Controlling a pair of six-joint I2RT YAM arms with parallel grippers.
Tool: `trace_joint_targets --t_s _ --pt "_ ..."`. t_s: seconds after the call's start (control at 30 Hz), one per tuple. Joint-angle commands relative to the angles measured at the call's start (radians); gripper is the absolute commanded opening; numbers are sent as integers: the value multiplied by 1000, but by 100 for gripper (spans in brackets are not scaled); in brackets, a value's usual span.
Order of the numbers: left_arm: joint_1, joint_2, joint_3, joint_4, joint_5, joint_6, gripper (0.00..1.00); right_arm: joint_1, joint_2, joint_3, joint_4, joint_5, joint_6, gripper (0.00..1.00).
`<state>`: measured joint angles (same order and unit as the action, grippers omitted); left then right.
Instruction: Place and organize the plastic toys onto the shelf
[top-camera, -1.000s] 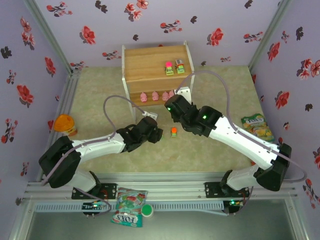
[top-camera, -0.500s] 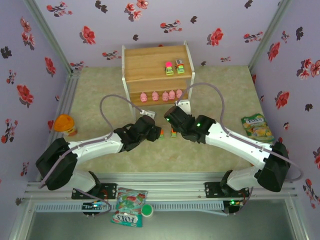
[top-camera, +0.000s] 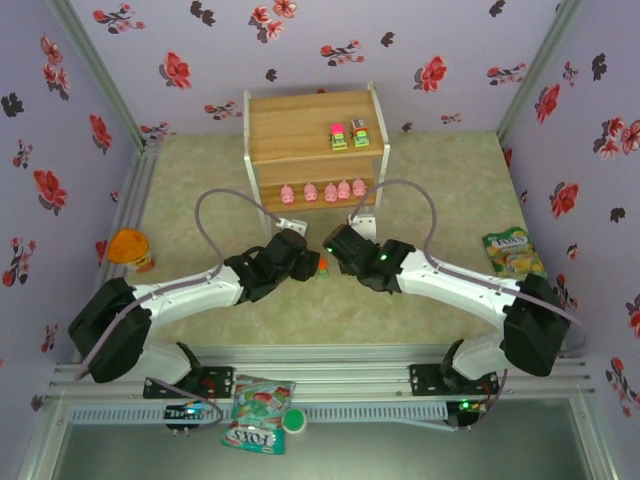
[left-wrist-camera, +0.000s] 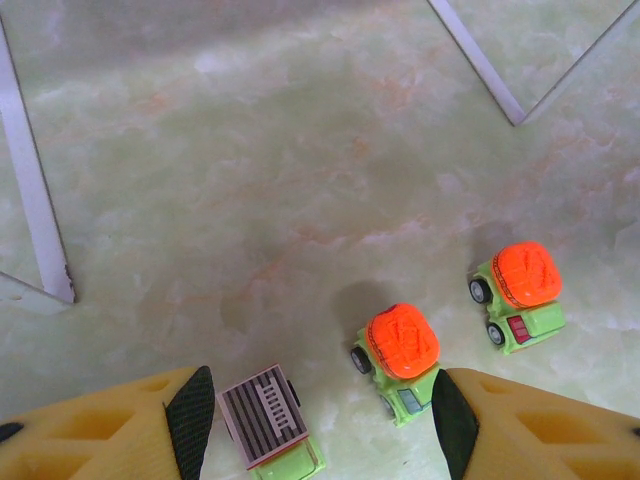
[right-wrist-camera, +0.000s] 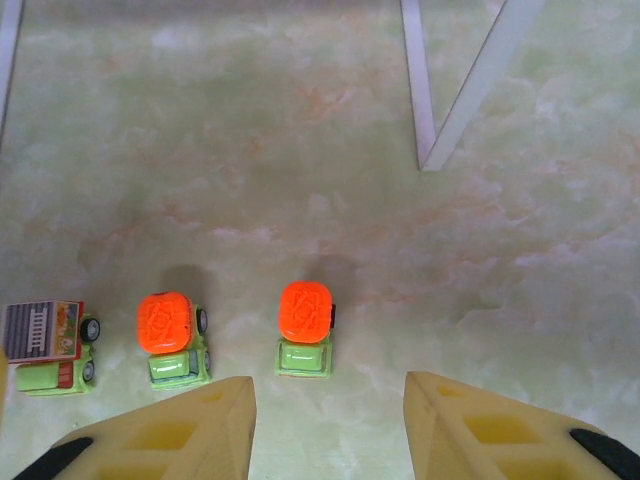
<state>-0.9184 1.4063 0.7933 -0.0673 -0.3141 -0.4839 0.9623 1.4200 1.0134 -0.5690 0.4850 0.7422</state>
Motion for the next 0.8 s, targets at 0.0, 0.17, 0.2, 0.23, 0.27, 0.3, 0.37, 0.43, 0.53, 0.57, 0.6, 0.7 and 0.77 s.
trace_joint_targets --t_s 0.0,0.17,0.2,0.23,0.27,0.3,0.37,0.43,0.53,0.57,0.6,0.7,0.77 --pt "9 -26 -16 1 -24 -2 64 6 34 -16 33 -3 41 45" --pt "12 -30 -18 0 -25 -2 64 3 73 -34 62 -9 52 50" --pt "12 -30 -17 0 -24 -2 64 1 80 -41 69 -10 53 50" --pt "13 -30 -17 -1 -23 -2 64 -3 85 -43 74 -14 54 50" --pt "12 -29 -17 -2 -25 -2 64 -6 91 -46 81 -17 54 50" --pt "13 -29 -17 -2 -25 -2 64 -9 97 -51 87 -20 54 50" --pt "12 -27 -16 -2 -25 -2 64 -16 108 -59 98 -27 55 50" --pt "13 -27 -16 -4 -25 -2 64 -23 118 -65 112 -37 56 50" --pt "13 -25 -16 -3 -24 -2 64 -26 138 -70 132 -46 58 50" --pt "13 -24 -14 -3 -25 -1 64 -28 148 -72 137 -49 57 50" --pt "13 -22 -14 -3 -24 -2 64 -30 157 -72 145 -52 59 50" --pt "13 -17 -12 -5 -24 -2 64 -36 186 -75 163 -59 62 51" --pt "13 -17 -12 -4 -25 -2 64 -38 196 -84 185 -61 65 52"
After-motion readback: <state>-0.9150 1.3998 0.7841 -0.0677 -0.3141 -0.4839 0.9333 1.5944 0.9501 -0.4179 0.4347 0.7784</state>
